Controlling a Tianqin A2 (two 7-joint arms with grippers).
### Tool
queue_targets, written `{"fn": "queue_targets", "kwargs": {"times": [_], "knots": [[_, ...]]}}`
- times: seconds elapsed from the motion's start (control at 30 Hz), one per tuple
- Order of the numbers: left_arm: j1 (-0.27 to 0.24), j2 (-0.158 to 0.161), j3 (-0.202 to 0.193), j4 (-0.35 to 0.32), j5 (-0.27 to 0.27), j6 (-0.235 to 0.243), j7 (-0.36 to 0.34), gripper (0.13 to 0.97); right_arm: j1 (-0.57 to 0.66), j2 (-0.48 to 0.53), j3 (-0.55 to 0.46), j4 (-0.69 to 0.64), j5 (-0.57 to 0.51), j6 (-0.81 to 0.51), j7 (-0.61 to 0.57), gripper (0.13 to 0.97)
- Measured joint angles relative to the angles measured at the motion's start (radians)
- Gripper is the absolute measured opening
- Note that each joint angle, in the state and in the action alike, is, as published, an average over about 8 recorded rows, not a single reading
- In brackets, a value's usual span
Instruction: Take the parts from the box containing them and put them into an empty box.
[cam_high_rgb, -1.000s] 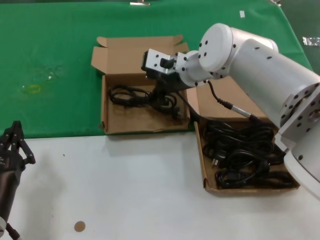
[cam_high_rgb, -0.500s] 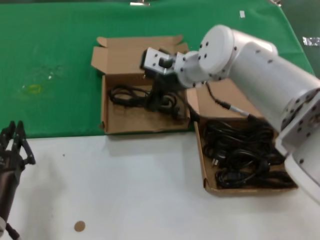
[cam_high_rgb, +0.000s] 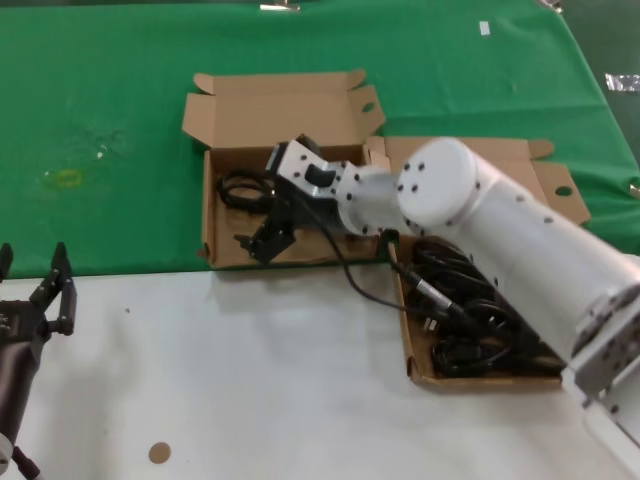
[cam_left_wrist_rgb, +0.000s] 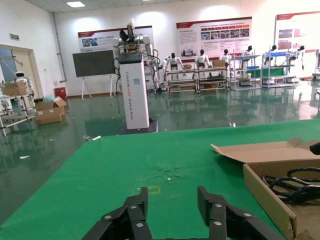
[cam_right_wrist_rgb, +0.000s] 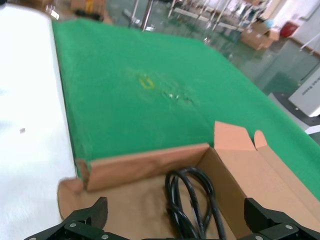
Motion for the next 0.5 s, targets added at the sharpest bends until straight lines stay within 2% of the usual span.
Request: {"fn": "queue_targets", "kwargs": {"times": [0.13,0.5], "knots": [[0.0,0.0,0.0,0.0,0.0,0.0,0.0,0.332,-0.073,0.016,0.049,0.072,0.025,0.033,-0.005,0.94],[0.0,0.0,0.0,0.0,0.0,0.0,0.0,0.582,-0.273,0.06,0.182,0.269,0.092,0.123,-0.017,0.966]]}}
